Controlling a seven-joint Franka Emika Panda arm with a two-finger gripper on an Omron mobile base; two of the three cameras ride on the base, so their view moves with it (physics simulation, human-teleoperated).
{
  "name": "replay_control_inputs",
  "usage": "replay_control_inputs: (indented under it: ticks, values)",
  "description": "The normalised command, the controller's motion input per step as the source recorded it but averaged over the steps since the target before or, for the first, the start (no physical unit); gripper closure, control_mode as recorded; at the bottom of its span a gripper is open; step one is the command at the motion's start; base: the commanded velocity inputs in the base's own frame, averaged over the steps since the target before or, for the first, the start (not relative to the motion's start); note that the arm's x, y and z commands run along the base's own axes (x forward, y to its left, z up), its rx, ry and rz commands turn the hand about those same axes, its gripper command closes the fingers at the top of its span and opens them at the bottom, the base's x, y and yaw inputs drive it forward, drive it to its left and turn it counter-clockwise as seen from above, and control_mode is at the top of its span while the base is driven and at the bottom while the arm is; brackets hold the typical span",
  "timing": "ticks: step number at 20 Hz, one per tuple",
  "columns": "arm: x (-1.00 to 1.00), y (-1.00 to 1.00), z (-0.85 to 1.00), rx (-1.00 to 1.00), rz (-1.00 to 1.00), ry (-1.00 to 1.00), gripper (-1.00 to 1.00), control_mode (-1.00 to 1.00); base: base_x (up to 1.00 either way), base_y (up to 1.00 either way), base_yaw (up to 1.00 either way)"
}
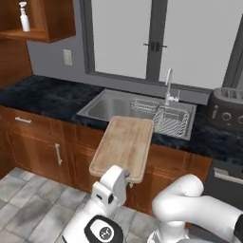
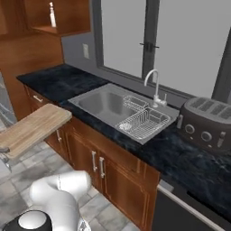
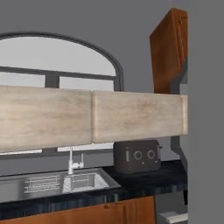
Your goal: Move the cutting board and knife to the sink. Then move spray from the cabinet to the counter.
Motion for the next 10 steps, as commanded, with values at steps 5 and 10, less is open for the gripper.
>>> replay_control_inputs:
  ticks: [5,10]
  values:
    - [0.00,0.00,0.00,0.00,0.00,0.00,1.00,1.00,0.67,0.33,-0.35]
    - [0.00,0.00,0.00,0.00,0.00,0.00,1.00,1.00,0.71,0.34,-0.31]
